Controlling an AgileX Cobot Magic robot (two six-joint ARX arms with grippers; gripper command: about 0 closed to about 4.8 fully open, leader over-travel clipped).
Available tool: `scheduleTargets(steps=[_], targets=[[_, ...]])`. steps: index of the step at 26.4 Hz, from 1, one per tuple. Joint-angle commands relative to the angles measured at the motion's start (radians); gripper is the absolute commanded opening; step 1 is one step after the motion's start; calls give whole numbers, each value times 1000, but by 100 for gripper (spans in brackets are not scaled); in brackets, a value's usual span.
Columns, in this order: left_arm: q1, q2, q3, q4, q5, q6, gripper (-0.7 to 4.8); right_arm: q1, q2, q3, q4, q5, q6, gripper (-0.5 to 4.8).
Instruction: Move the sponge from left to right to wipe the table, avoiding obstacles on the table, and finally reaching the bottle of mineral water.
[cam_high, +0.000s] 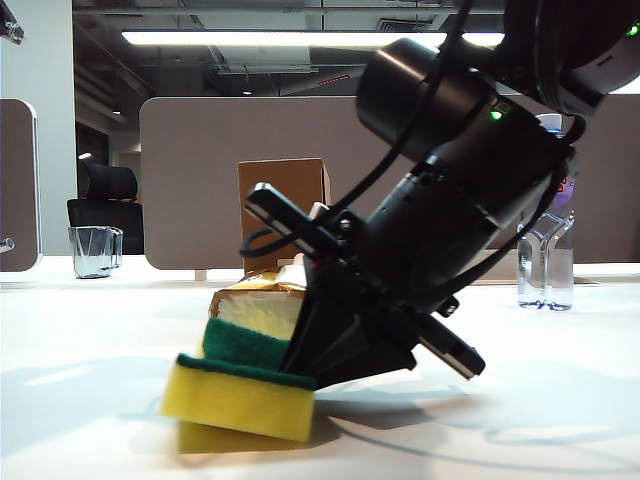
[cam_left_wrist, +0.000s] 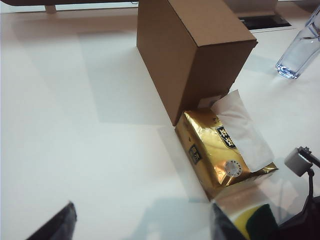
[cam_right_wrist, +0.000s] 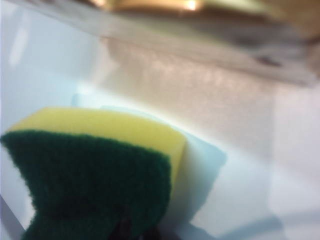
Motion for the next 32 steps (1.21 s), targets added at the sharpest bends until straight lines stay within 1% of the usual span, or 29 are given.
scheduleTargets(steps=[1, 7, 12, 16, 21, 26, 30, 32], targets=[[0, -13, 7, 13, 0, 3, 341, -45, 14, -29, -248, 90, -60, -9], [1, -31, 8, 14, 0, 0, 341, -114, -38, -38, -328, 97, -139, -9], [0, -32, 8, 14, 0, 0, 341, -185, -134, -124, -346, 101, -163, -9], [0, -36, 8, 14, 0, 0, 341, -277, -203, -174, -386, 101, -220, -9], [0, -36, 8, 13, 0, -1, 341, -412, -240, -177, -462, 100, -322, -9], [0, -36, 8, 14, 0, -1, 341, -521, -278, -178, -529, 100, -407, -9], [0, -36, 8, 14, 0, -1, 341, -646, -332, -182, -558, 89, -460, -9], [0, -36, 8, 13, 3, -1, 341, -716, -359, -182, -584, 90, -508, -9]])
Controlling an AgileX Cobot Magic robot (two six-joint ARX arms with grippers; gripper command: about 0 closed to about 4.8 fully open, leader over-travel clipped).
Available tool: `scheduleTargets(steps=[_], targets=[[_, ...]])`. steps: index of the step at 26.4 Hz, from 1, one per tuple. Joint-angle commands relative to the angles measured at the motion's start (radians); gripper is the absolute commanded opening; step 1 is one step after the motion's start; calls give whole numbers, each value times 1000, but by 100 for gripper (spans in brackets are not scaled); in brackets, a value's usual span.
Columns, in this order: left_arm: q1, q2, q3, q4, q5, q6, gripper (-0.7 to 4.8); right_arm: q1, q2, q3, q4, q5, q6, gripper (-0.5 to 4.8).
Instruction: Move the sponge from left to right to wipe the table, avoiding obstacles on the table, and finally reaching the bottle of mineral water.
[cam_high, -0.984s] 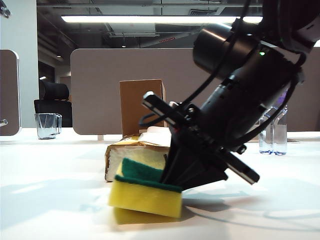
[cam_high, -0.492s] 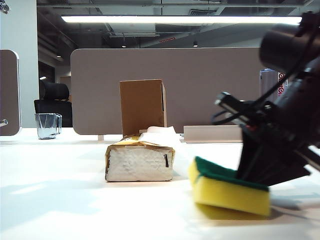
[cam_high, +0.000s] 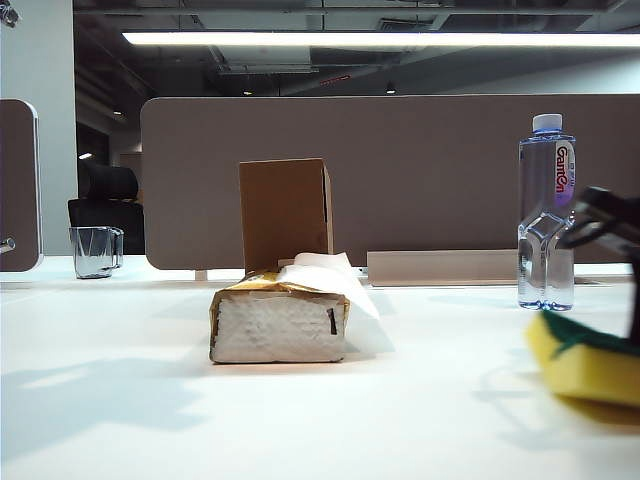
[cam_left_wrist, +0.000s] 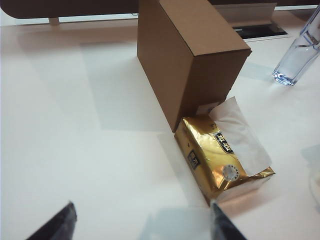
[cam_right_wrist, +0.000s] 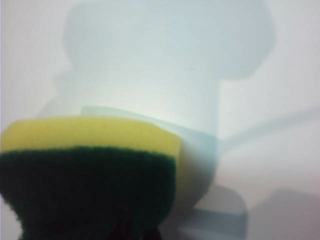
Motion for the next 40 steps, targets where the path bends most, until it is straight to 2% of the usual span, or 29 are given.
scheduleTargets(steps=[1, 4, 8, 18, 27, 40], targets=[[0, -1, 7, 13, 6, 0, 341, -106, -17, -19, -124, 144, -85, -9], [0, -1, 7, 11, 29, -1, 341, -190, -23, -19, -138, 132, -91, -9], [0, -8, 7, -22, 71, -3, 341, -230, -23, -19, -143, 153, -98, -9], [0, -109, 7, -138, 180, -10, 341, -230, -23, -19, -142, 198, -106, -9], [0, -193, 7, -198, 260, -68, 341, -230, -23, -19, -134, 204, -106, -9], [0, -264, 7, -322, 267, -67, 341, -230, -22, -19, -71, 204, -105, -9]])
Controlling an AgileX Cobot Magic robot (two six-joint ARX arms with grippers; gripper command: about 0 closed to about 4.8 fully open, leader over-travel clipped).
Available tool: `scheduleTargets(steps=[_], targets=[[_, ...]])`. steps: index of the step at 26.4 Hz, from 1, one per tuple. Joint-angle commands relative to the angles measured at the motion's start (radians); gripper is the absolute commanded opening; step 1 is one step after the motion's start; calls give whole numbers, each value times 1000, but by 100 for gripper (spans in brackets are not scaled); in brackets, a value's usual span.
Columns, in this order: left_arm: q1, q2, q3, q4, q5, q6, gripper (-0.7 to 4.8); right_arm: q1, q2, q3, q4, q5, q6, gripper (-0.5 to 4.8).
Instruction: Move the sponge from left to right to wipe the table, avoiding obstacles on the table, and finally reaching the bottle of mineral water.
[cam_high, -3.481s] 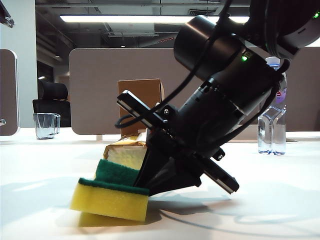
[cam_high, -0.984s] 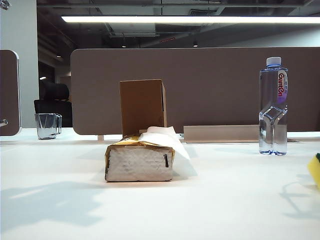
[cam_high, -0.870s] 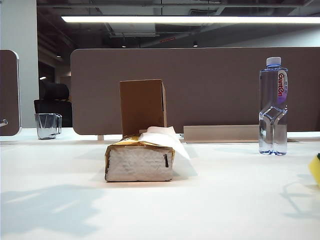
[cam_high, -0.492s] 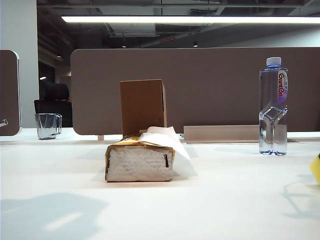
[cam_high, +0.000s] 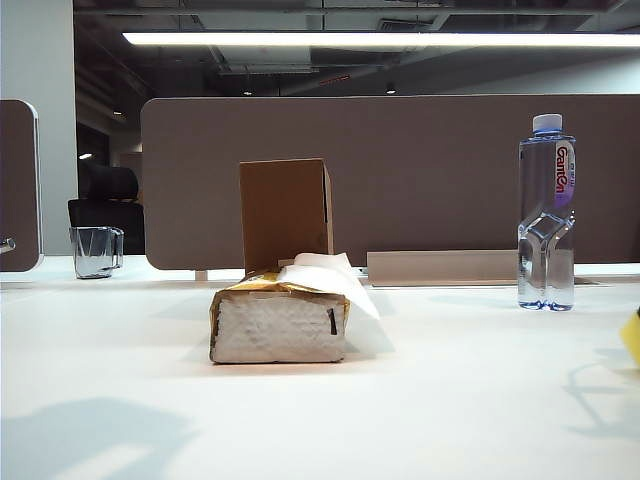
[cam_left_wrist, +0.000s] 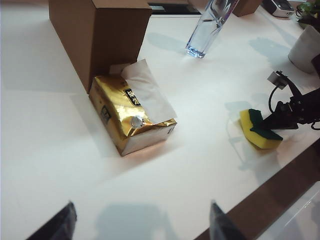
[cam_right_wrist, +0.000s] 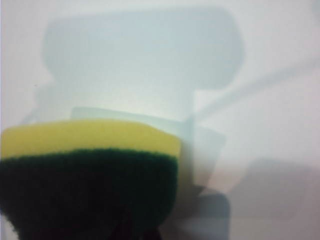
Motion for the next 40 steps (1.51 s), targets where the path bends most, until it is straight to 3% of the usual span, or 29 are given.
scheduleTargets(steps=[1, 19, 40], targets=[[0, -36, 6, -32, 10, 0, 341, -6, 19, -19, 29, 148, -2, -9], [0, -98, 6, -106, 22, -17, 341, -5, 315, 148, 163, 148, 1, -9], [0, -99, 6, -108, 26, -26, 341, 16, 599, 489, 130, 147, 2, -9]])
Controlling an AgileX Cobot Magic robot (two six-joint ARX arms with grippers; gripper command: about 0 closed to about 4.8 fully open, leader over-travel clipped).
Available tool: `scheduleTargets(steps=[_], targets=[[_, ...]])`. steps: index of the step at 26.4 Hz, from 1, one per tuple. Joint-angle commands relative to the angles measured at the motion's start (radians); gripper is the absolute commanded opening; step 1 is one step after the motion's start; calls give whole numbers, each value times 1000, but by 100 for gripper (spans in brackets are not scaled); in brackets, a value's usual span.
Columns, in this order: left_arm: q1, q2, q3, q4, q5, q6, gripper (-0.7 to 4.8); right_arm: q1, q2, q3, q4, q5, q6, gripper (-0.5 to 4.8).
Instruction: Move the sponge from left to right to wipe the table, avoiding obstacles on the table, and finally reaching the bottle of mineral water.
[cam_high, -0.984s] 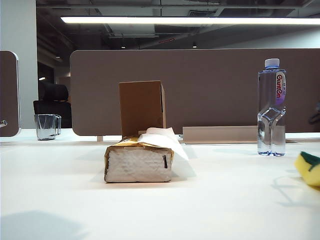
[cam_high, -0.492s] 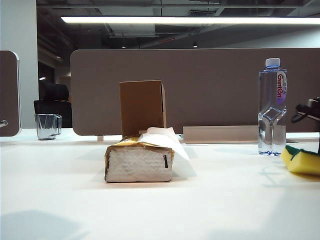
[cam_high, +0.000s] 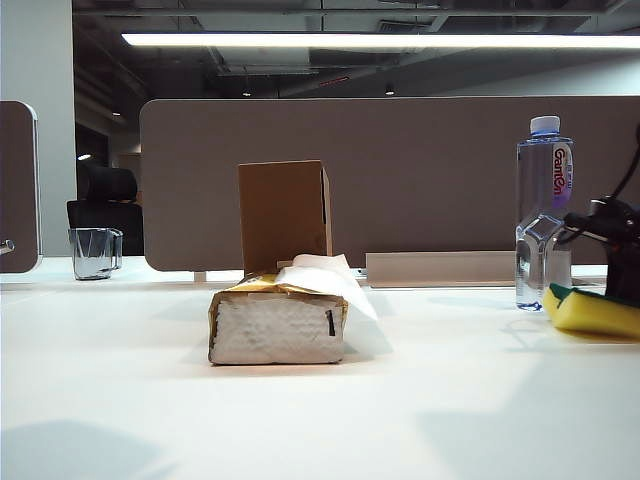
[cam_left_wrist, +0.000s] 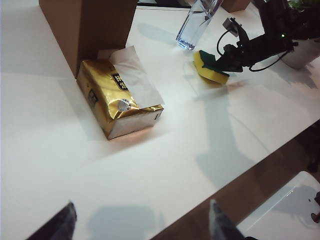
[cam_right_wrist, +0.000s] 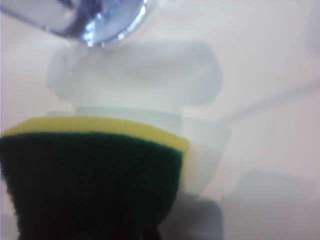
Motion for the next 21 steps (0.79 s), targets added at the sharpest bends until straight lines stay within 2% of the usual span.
scheduleTargets(steps=[1, 9, 12, 16, 17, 20, 21], targets=[[0, 0, 6, 2, 8, 0, 341, 12, 65, -5, -72, 113, -2, -9], [0, 0, 6, 3, 9, 0, 341, 15, 64, -5, -65, 96, 21, -7], [0, 0, 6, 3, 20, 0, 341, 15, 63, -5, -64, 49, 25, 17], [0, 0, 6, -2, 31, 0, 341, 15, 62, 13, -88, 43, 31, 24], [0, 0, 6, -3, 31, 0, 341, 15, 57, 16, -92, 43, 31, 38], [0, 0, 6, -4, 31, 0, 341, 15, 42, 27, -101, 43, 31, 129], [0, 0, 6, -5, 31, 0, 341, 14, 36, 30, -103, 40, 31, 132]])
